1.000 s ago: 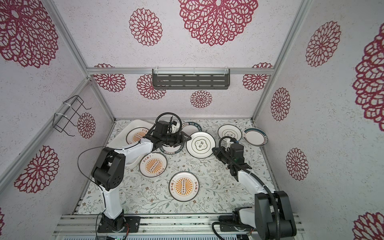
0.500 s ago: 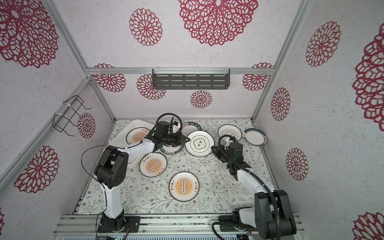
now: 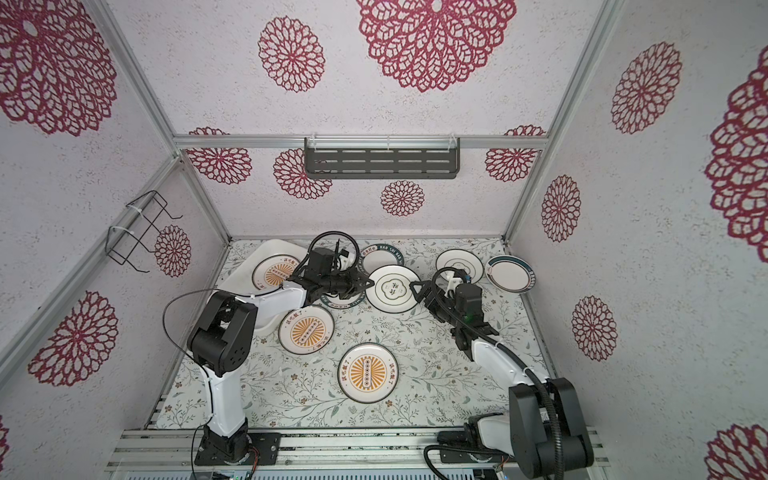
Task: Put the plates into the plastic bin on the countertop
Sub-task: 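Grasp the raised plate edge with the left gripper beside the right gripper, then carry the plate into the bin with the left gripper while the right draws back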
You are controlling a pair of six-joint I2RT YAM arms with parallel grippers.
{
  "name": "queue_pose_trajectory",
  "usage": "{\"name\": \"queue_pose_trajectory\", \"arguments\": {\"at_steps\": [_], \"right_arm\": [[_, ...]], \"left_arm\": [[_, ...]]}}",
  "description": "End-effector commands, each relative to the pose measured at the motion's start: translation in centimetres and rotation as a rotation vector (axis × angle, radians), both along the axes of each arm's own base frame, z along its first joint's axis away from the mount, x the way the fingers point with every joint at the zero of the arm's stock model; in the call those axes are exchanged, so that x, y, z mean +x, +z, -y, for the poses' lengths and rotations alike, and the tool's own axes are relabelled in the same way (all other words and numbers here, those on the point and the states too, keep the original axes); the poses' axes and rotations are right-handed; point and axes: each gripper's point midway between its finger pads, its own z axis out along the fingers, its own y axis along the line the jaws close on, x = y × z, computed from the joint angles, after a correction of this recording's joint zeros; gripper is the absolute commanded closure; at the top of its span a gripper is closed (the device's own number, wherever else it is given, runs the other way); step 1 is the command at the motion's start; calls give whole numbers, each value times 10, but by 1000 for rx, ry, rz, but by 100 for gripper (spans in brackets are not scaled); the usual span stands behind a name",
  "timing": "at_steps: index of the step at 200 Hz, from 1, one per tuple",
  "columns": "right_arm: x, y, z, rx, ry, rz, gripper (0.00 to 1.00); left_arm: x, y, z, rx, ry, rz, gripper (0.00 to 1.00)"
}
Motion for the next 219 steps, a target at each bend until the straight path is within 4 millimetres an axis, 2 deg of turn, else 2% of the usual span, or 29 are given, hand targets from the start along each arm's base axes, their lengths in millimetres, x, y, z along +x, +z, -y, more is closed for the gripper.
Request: {"name": "queue_pose_trajectory", "arguments": {"at_steps": [1,11,13,17,76,108,135,162,185,219], "right_arm": [[3,31,2,-16,-13,106,1],[2,32,2,-20,-13,109,1],[2,31,3,-22,-16,107,1],[2,32,3,-22,-18,108,1],[3,36,3,-23,-21,119,1],[1,42,-5,-16,26,145,1],[-1,43,-21,-10,97,155,1],[1,44,-40,-4,155,163,1],[1,45,-65,8,223,173,1],[-1,53,-105,41,313,209,1]], "left_arm": [[9,30,-5,-54,22,74,100],[11,27,-8,-50,31,68,100],[10,41,-10,-61,33,92,100],[10,45,-12,-65,37,98,100],[22,53,-43,-52,120,117,100],[32,59,-78,-18,208,132,100],[39,66,-121,19,307,157,100],[47,68,-178,100,415,176,100],[52,63,-231,126,523,154,100],[53,55,-294,155,671,140,100]]}}
